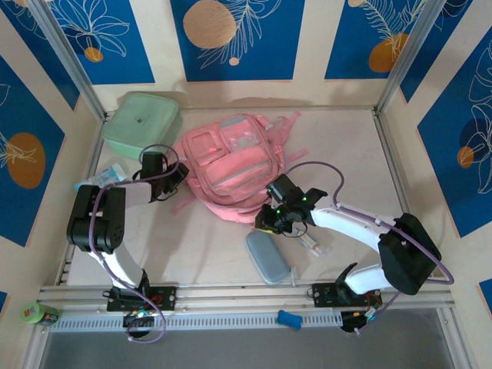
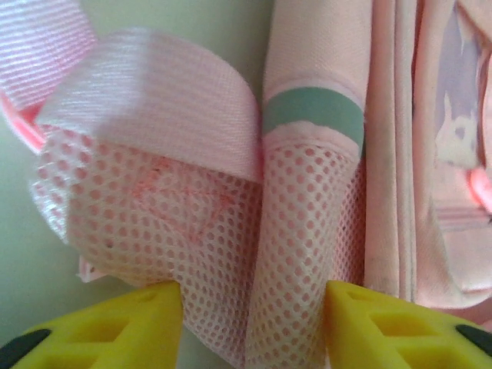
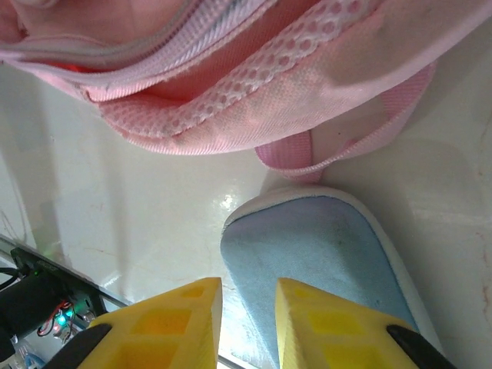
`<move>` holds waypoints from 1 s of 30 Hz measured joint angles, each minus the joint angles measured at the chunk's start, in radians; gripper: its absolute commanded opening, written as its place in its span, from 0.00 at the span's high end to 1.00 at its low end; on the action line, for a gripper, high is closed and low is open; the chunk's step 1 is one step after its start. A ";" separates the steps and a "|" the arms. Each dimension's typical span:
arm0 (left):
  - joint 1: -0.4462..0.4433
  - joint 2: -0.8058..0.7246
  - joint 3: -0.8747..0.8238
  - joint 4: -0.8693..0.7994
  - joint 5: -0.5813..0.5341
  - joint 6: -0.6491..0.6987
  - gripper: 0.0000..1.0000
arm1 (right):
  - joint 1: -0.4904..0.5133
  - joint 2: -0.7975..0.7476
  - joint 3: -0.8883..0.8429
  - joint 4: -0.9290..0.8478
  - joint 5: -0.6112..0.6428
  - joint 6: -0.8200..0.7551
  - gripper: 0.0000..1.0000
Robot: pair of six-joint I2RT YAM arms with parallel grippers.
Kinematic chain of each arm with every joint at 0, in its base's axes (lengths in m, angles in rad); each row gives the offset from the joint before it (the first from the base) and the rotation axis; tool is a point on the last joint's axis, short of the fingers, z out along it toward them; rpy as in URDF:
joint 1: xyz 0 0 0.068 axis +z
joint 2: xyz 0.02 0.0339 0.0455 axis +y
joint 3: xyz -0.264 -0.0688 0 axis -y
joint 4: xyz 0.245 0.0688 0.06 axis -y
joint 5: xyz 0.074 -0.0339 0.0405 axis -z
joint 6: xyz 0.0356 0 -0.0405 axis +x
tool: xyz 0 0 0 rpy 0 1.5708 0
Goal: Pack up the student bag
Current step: Rotate the student bag at the top-center of the table.
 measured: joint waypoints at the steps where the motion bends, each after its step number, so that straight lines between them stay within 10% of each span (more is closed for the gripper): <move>1: 0.000 0.006 0.000 0.017 0.003 -0.007 0.57 | 0.002 0.002 0.000 0.005 0.000 0.001 0.75; 30: -0.023 -0.007 0.105 -0.099 -0.010 -0.101 0.52 | -0.043 0.119 0.035 0.058 -0.005 -0.004 0.75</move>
